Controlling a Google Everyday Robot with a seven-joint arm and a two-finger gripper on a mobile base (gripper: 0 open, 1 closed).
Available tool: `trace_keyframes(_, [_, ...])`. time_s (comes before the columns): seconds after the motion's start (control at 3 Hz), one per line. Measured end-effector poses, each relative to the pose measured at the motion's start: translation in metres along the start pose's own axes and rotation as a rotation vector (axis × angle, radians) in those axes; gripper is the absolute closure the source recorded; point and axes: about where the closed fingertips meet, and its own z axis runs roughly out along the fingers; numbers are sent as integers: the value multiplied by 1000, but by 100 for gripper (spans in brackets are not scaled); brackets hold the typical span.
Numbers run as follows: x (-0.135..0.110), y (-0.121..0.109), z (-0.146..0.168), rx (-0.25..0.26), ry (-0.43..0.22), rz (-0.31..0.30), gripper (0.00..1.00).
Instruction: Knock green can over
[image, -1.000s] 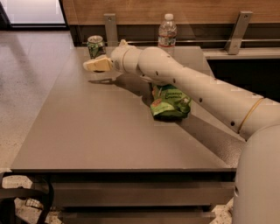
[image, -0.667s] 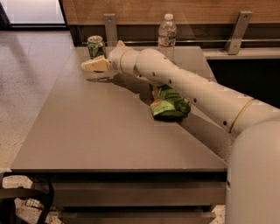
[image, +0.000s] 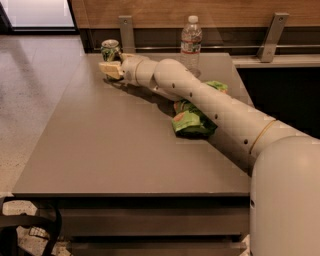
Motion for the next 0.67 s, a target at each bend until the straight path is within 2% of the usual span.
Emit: trace_keyframes(0.67, [0,4,3,-6,0,2,94])
